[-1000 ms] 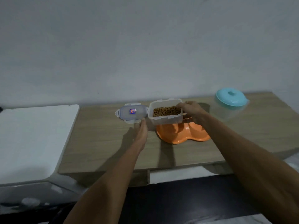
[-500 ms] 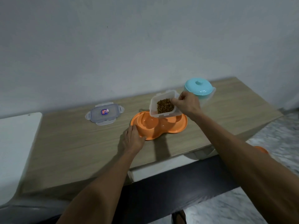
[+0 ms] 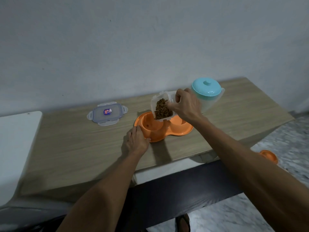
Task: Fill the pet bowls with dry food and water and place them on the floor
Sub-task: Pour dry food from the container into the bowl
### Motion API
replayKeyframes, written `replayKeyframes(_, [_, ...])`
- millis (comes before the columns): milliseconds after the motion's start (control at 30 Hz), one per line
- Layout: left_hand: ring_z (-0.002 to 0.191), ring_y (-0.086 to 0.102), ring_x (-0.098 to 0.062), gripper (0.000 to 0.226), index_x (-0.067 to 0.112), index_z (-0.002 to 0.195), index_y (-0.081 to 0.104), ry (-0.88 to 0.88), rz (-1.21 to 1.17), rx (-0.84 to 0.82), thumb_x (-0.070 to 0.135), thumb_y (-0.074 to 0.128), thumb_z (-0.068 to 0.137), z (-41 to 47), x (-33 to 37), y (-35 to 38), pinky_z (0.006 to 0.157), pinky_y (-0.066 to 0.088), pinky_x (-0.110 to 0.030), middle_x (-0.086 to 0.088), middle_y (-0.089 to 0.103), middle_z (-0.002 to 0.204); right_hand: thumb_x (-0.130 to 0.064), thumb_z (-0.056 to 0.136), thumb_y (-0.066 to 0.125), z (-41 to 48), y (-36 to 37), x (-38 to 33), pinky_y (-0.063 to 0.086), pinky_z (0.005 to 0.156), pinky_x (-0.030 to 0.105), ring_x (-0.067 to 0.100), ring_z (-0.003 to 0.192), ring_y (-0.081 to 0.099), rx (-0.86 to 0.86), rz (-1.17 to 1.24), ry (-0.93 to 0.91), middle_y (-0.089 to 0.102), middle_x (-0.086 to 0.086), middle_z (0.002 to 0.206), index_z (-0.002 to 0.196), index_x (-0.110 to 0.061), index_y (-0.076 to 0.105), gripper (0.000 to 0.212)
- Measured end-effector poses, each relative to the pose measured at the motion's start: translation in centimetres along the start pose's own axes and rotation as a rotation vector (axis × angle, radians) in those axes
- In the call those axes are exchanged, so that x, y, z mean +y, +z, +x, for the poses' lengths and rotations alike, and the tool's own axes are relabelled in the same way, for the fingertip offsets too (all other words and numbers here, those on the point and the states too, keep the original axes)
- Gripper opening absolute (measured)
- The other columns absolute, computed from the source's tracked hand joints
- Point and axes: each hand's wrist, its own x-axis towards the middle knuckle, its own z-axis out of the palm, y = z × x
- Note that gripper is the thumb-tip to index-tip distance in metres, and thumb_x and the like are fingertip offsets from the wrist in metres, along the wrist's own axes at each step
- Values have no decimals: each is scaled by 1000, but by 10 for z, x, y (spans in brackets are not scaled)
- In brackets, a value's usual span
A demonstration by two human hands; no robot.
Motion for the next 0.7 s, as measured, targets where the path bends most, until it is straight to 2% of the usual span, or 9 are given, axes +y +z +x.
replayKeyframes(300, [138,35,-27,70,18,138,41,-11,-23,1,37,74,80,4,-4,3,109,35,-47,-3,42,146,-46,73,73,-1,3,-4,47,62,39,25,76,55,6,-36,-13,55,1,93,75,-19,49,36])
replayKeyframes(433, [137,36,-27,68,17,137,42,-8,-18,1,36,74,80,4,-4,3,106,36,-47,-3,42,145,-45,73,73,-3,5,-3,42,59,34,25,77,55,11,-47,-27,54,1,94,77,-19,49,36])
replayKeyframes(700, [138,36,-27,66,17,137,42,1,-23,11,33,73,82,3,-2,3,108,35,-46,-2,43,145,-45,73,73,-3,5,-5,42,59,35,25,76,54,16,-44,-17,55,2,94,77,-18,50,36])
